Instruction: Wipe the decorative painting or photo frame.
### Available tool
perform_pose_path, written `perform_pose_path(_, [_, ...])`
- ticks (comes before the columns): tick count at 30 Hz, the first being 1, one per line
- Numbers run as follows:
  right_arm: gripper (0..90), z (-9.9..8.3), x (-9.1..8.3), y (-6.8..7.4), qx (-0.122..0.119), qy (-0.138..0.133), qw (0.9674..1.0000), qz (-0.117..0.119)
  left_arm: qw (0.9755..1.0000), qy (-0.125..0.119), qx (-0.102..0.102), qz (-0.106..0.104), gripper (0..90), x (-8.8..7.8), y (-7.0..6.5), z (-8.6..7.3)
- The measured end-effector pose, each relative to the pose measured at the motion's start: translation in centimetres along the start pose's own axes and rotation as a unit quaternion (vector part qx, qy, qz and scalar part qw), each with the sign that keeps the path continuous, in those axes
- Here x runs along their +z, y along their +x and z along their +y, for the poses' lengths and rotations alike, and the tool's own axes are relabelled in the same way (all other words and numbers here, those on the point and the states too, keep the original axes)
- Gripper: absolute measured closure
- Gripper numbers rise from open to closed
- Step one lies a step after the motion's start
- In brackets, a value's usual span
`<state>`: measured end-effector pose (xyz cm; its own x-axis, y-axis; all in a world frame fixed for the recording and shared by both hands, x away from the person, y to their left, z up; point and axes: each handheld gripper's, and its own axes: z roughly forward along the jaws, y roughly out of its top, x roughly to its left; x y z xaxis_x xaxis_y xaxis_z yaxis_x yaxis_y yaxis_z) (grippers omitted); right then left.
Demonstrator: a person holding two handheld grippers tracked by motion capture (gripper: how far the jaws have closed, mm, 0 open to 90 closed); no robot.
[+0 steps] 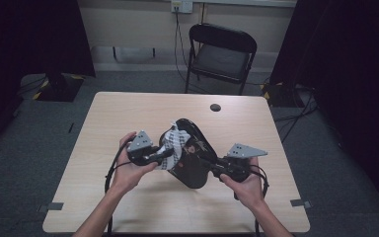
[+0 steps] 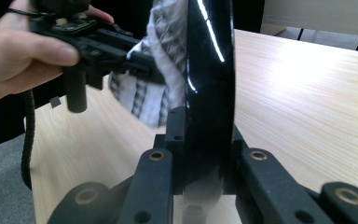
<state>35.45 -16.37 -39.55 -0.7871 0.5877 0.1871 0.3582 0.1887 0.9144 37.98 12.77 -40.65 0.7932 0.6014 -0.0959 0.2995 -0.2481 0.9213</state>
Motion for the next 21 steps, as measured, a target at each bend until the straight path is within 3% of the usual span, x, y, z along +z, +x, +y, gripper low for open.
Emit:
perform_pose_path(3, [80.3, 0.0, -0.1, -0.1, 0.001, 0.000, 1.0000, -0.003, 0.9999, 0.007, 0.012, -0.005, 75.1, 0.7, -1.1, 0.1])
perform_pose_path(6, [80.3, -0.1, -0.2, -0.3, 0.005, -0.001, 1.0000, -0.005, 0.9999, 0.006, 0.011, -0.001, 75.2, 0.8, -0.8, 0.1])
perform_pose_path(12, [80.3, 0.0, -0.1, -0.2, 0.004, -0.002, 1.0000, -0.004, 0.9989, 0.009, -0.015, 0.044, 75.3, -0.1, 1.7, -0.8])
perform_pose_path(15, [80.3, 0.0, -0.1, -0.2, 0.004, -0.001, 1.0000, -0.004, 0.9979, 0.009, -0.032, 0.056, 75.3, -0.6, 2.7, -1.3])
perform_pose_path(18, [80.3, 0.0, 0.0, -0.2, 0.002, -0.002, 1.0000, -0.003, 0.9983, 0.007, -0.031, 0.050, 75.4, -0.7, 2.4, -1.2])
perform_pose_path(21, [80.3, 0.0, 0.0, -0.2, 0.003, -0.002, 1.0000, -0.003, 0.9996, 0.008, -0.009, 0.025, 75.4, 0.0, 1.1, -0.7])
